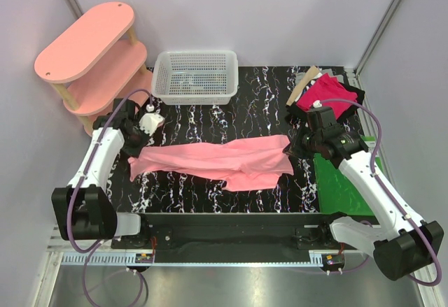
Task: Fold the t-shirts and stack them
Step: Fold the tshirt
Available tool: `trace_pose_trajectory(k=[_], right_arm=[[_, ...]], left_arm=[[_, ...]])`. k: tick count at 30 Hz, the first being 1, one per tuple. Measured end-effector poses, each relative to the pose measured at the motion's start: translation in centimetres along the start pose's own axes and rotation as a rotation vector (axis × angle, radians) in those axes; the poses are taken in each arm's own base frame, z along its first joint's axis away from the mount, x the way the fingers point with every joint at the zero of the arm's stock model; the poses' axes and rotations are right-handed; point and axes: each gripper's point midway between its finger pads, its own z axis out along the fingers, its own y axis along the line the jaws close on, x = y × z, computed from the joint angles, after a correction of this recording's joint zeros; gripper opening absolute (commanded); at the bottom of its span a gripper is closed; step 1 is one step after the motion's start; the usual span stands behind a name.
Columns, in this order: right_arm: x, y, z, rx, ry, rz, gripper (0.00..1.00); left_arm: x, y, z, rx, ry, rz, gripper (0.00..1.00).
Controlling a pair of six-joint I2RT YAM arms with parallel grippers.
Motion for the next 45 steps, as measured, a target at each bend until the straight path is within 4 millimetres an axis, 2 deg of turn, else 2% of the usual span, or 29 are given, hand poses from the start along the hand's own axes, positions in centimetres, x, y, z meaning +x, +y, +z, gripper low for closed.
trace_pose_trajectory(k=[6,9,13,17,20,22,25,27,29,30,32,34,37,39,41,43,45], right_arm=[[0.0,0.0,0.0,0.0,0.0,-0.003,0.0],[0.0,0.0,0.0,0.0,0.0,-0.003,0.0],[0.0,0.0,0.0,0.0,0.0,-0.003,0.0],[-0.1,0.1,-0.1,-0.002,-0.003,-0.009,0.0],[-1.0,0.9,-1.2,-0.014,-0.02,-0.025,0.0],[-2.6,2.4,-2.9,-0.043,-0.06,-0.043,0.0],[-5.5,5.4,-6.7,-0.119,-0.156,-0.078,0.0],[-7.3,7.0,-10.1,-0.158,-0.228,-0.103,0.0],[-8.8,8.7,-14.0,-0.212,-0.302,-0.127,0.0],[-9.3,9.4,-15.7,-0.237,-0.335,-0.136,0.0],[-10.0,10.6,-20.3,-0.303,-0.416,-0.156,0.0],[-9.8,11.0,-24.6,-0.365,-0.493,-0.172,0.0],[-8.5,10.6,-29.8,-0.432,-0.57,-0.183,0.0],[-7.0,10.0,-33.1,-0.481,-0.613,-0.193,0.0],[-5.6,9.2,-35.6,-0.519,-0.646,-0.2,0.0],[-4.7,8.7,-37.1,-0.538,-0.665,-0.2,0.0],[-4.4,8.3,-37.5,-0.537,-0.668,-0.198,0.0]], left_arm=[[1.2,-0.9,1.6,0.055,0.065,-0.008,0.1],[1.3,-1.0,1.7,0.061,0.072,-0.01,0.0],[1.3,-1.1,1.7,0.061,0.072,-0.016,0.0],[1.0,-0.8,1.4,0.05,0.065,-0.017,0.0],[-0.8,0.8,-0.2,-0.007,0.021,-0.02,0.0],[-2.8,2.7,-2.3,-0.072,-0.035,-0.025,0.0],[-6.8,6.0,-7.8,-0.21,-0.175,-0.039,0.0],[-8.9,7.6,-12.6,-0.302,-0.276,-0.05,0.0],[-10.0,8.4,-17.7,-0.398,-0.388,-0.061,0.0],[-10.1,8.5,-20.3,-0.444,-0.445,-0.066,0.0],[-9.6,7.9,-25.0,-0.52,-0.55,-0.073,0.0],[-7.9,6.4,-30.3,-0.604,-0.677,-0.076,0.0],[-4.8,3.5,-35.3,-0.684,-0.815,-0.07,0.0],[-2.5,1.3,-37.7,-0.723,-0.897,-0.061,0.0],[-0.6,-0.5,-38.8,-0.74,-0.95,-0.05,0.0],[0.5,-1.6,-38.5,-0.729,-0.958,-0.041,0.0],[0.6,-2.0,-37.1,-0.698,-0.934,-0.033,0.0]])
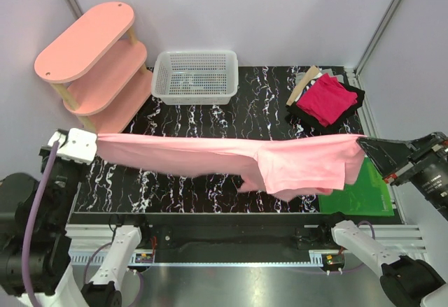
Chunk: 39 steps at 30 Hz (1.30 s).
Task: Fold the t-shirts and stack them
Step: Fold the tshirt
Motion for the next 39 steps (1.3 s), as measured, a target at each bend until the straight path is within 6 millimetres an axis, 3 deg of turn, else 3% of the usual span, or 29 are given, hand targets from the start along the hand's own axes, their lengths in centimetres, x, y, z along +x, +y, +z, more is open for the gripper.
trace_pose_trajectory(k=[2,7,12,16,21,24,29,35,39], right_arm=[[0.5,-0.4,0.3,0.018,0.02,0.003,0.0],[3.3,-3.4,3.5,0.131,0.134,0.018,0.0],[7.3,-7.8,9.3,0.291,0.29,0.024,0.0],[9.6,-11.1,15.1,0.401,0.377,0.005,0.0],[12.2,-15.0,20.8,0.493,0.454,-0.008,0.0],[12.7,-17.0,22.7,0.528,0.46,0.009,0.0],[13.2,-19.8,25.1,0.565,0.46,0.036,0.0],[15.3,-21.5,27.2,0.564,0.507,0.064,0.0],[16.5,-21.7,26.9,0.558,0.536,0.08,0.0]], left_arm=[[1.4,-1.2,1.2,0.047,0.046,0.0,0.0],[6.8,-4.9,6.9,0.189,0.242,0.004,0.0],[12.0,-8.1,14.8,0.316,0.433,0.021,0.0],[16.3,-10.6,21.6,0.407,0.587,0.031,0.0],[21.1,-13.4,28.3,0.471,0.728,0.056,0.0],[22.9,-15.1,30.0,0.499,0.777,0.089,0.0],[23.1,-16.4,31.6,0.51,0.774,0.143,0.0],[23.1,-16.0,32.6,0.483,0.763,0.168,0.0],[24.1,-16.6,32.1,0.482,0.758,0.182,0.0]])
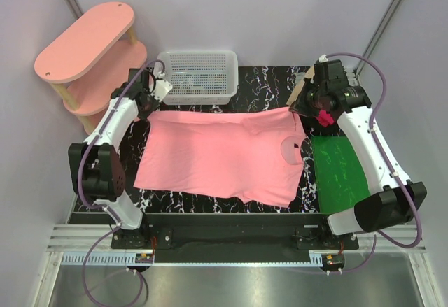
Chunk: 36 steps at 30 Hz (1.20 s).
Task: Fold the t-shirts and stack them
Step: Fold the tshirt
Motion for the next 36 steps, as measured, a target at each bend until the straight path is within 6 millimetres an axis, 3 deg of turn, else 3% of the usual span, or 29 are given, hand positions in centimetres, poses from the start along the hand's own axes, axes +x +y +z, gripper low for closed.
trace_pose_trajectory(k=[5,13,16,21,26,30,33,36], right_arm=[[2.6,-0.6,-1.3,-0.033,0.034,0.019,0.0],[7.7,-2.4,-6.5,-0.105,0.027,0.048,0.0],[8.5,-2.9,-6.4,-0.093,0.044,0.053,0.0],[8.6,-3.5,-3.7,-0.03,0.112,0.056,0.0],[5.6,-2.5,-0.7,0.01,0.113,0.024,0.0],[3.9,-1.6,0.0,-0.006,0.077,0.014,0.0],[4.5,-1.7,-0.8,-0.028,0.067,0.015,0.0],[7.1,-2.5,-2.6,-0.066,0.075,0.03,0.0]], left_arm=[[4.0,-3.1,0.1,0.041,0.05,0.028,0.0],[7.7,-5.5,-2.6,0.015,0.017,0.051,0.0],[7.7,-5.5,-2.4,0.011,0.013,0.054,0.0],[6.7,-4.9,-1.0,0.024,0.035,0.063,0.0],[1.4,-0.2,0.8,-0.046,0.01,0.055,0.0],[-2.0,2.7,-0.2,-0.115,-0.05,0.029,0.0],[-1.2,2.0,-1.9,-0.122,-0.068,0.032,0.0],[2.4,-1.2,-3.7,-0.094,-0.065,0.042,0.0]])
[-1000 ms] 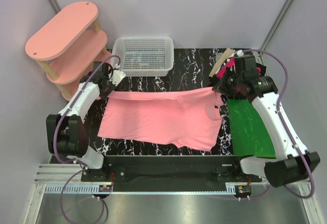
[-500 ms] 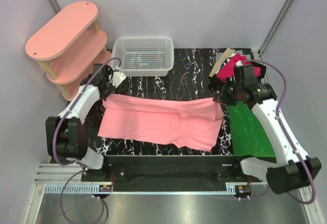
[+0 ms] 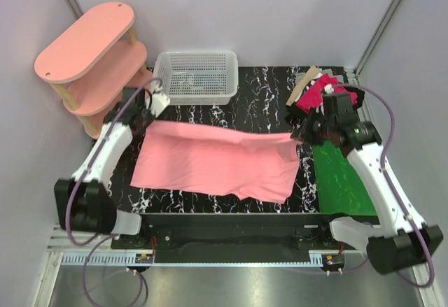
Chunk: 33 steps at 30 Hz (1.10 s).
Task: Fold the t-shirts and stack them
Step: Fold the tshirt
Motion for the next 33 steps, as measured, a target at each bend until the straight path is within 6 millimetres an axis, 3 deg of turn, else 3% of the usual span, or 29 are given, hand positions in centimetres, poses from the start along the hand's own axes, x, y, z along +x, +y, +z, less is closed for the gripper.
trace_pose_trajectory(k=[3,6,9,10,13,18,21,25,33], right_arm=[[3.3,-1.1,-1.9,-0.034,0.018,0.017,0.0],[4.8,-1.8,-2.2,-0.024,0.05,0.026,0.0],[4.5,-2.0,-1.2,0.007,0.084,0.024,0.0],[4.0,-1.9,-0.7,0.022,0.093,0.019,0.0],[1.0,-1.1,1.7,0.059,0.103,-0.004,0.0],[-5.7,0.3,6.8,0.06,0.064,0.004,0.0],[-6.8,-0.1,8.4,0.062,0.054,0.022,0.0],[-6.0,0.2,8.0,0.029,0.057,0.035,0.0],[-1.7,0.6,5.4,-0.073,0.126,0.062,0.0]], left_arm=[[5.4,-4.6,-1.7,0.057,0.044,0.017,0.0],[9.0,-7.8,-1.3,0.117,0.111,0.033,0.0],[10.0,-8.9,-0.6,0.163,0.161,0.045,0.0],[9.6,-8.6,-0.3,0.168,0.167,0.046,0.0],[5.5,-5.3,0.6,0.134,0.131,0.037,0.0],[-5.7,4.2,3.6,-0.038,-0.009,-0.024,0.0],[-7.6,5.7,4.8,-0.068,-0.028,-0.044,0.0],[-5.1,3.4,5.4,-0.013,0.035,-0.035,0.0],[4.5,-5.2,7.3,0.16,0.244,0.018,0.0]])
